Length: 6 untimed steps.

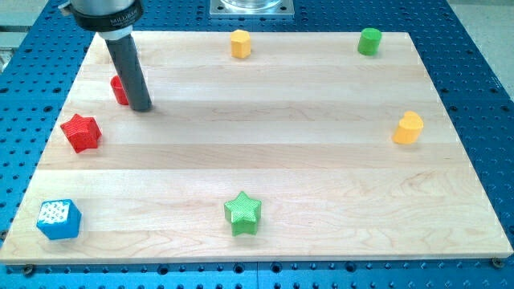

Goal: Push the red circle to the left

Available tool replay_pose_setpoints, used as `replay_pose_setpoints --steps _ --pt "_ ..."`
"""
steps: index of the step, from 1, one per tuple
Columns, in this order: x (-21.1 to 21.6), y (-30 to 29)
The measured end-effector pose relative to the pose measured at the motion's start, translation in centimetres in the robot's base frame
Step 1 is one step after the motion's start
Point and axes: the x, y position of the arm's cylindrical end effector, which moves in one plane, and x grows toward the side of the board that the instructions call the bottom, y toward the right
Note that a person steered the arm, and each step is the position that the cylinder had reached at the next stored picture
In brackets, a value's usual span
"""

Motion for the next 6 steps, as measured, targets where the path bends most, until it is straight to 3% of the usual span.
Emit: replay_pose_setpoints --steps 1,2,6 --pt "-0.6 -1.0" --pt "-2.3 4.1" --pt "-3.5 -4.2"
